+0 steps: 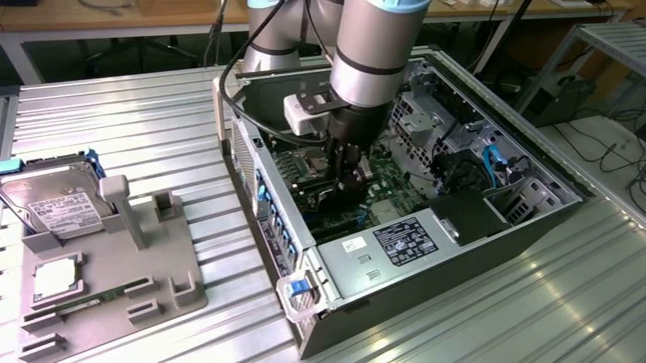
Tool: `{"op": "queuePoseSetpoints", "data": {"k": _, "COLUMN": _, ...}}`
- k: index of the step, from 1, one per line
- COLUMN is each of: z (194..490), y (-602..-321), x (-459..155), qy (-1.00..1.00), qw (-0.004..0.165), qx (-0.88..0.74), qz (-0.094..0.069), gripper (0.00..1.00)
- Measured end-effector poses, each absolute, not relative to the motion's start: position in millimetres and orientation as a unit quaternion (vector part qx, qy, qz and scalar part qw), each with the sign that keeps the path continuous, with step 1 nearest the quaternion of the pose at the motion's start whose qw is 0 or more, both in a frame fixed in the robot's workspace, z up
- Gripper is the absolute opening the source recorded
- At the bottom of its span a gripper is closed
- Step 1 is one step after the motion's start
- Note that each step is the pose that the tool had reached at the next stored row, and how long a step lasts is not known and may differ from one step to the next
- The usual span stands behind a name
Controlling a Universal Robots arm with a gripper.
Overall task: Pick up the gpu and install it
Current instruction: 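Insert the gpu into the slot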
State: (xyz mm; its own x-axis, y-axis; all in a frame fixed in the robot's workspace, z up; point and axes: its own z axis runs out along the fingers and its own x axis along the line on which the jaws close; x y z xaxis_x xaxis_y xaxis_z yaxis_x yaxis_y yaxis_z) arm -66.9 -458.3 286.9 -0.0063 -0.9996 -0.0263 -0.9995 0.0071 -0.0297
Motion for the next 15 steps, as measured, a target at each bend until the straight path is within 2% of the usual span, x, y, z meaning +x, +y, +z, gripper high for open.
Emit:
{"op": "queuePoseSetpoints", "data": {"k": 7, "z": 305.3, "y": -457.9, "x": -66.9, "qy": 0.709, "qw": 0.023, "qx": -0.705, "qz": -0.004, "gripper": 0.33}}
{"op": "queuePoseSetpoints", "data": {"k": 8, "z": 305.3, "y": -457.9, "x": -66.9, "qy": 0.709, "qw": 0.023, "qx": -0.705, "qz": -0.004, "gripper": 0.27}}
{"op": "queuePoseSetpoints", "data": {"k": 10, "z": 305.4, "y": -457.9, "x": -66.9, "qy": 0.709, "qw": 0.023, "qx": -0.705, "qz": -0.004, "gripper": 0.27}}
{"op": "queuePoseSetpoints", "data": {"k": 13, "z": 305.4, "y": -457.9, "x": -66.9, "qy": 0.709, "qw": 0.023, "qx": -0.705, "qz": -0.004, "gripper": 0.11}}
{"op": "queuePoseSetpoints", "data": {"k": 15, "z": 305.4, "y": -457.9, "x": -66.9, "qy": 0.709, "qw": 0.023, "qx": -0.705, "qz": -0.004, "gripper": 0.11}}
